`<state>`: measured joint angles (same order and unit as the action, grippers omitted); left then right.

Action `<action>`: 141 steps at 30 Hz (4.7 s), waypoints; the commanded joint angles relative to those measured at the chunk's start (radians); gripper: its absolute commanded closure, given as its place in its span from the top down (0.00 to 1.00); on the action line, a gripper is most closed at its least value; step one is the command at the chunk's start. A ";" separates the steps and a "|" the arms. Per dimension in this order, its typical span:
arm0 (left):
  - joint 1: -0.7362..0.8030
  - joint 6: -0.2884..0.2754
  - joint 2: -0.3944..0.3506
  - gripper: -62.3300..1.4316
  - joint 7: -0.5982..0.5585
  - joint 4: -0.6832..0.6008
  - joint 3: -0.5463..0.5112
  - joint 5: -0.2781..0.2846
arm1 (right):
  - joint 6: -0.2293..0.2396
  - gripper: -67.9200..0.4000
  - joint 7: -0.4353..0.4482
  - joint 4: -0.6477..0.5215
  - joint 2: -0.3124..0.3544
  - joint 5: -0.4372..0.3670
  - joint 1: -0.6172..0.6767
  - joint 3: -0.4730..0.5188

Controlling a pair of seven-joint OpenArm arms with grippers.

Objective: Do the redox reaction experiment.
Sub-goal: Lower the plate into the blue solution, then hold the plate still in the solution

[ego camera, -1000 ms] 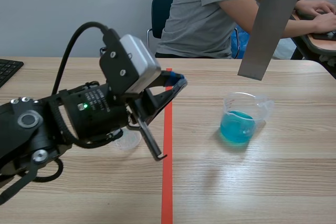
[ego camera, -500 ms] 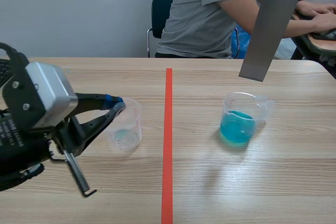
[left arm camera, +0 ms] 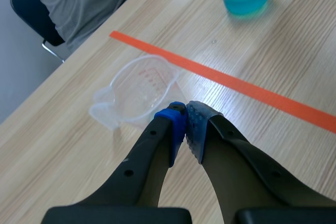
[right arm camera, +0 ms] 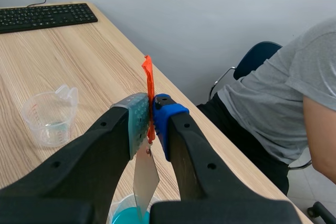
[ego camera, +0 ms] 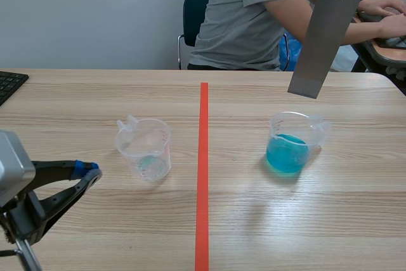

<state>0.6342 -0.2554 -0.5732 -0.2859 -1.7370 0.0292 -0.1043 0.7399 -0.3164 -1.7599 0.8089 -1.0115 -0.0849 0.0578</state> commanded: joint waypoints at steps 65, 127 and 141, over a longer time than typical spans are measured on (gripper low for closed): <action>0.111 0.005 0.008 0.05 -0.002 -0.011 -0.070 0.010 | 0.006 0.01 0.372 0.252 -0.061 0.327 -0.062 -0.168; 0.111 0.005 0.008 0.05 -0.002 -0.011 -0.070 0.010 | 0.006 0.01 0.458 0.441 -0.200 0.654 -0.026 -0.242; 0.111 0.005 0.008 0.05 -0.002 -0.011 -0.070 0.010 | 0.006 0.01 0.459 0.441 -0.200 0.668 -0.026 -0.242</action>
<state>0.7483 -0.2554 -0.5701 -0.2707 -1.7370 -0.0380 -0.1040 0.7376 0.1467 -1.3144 0.6006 -0.3500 -0.1020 -0.1818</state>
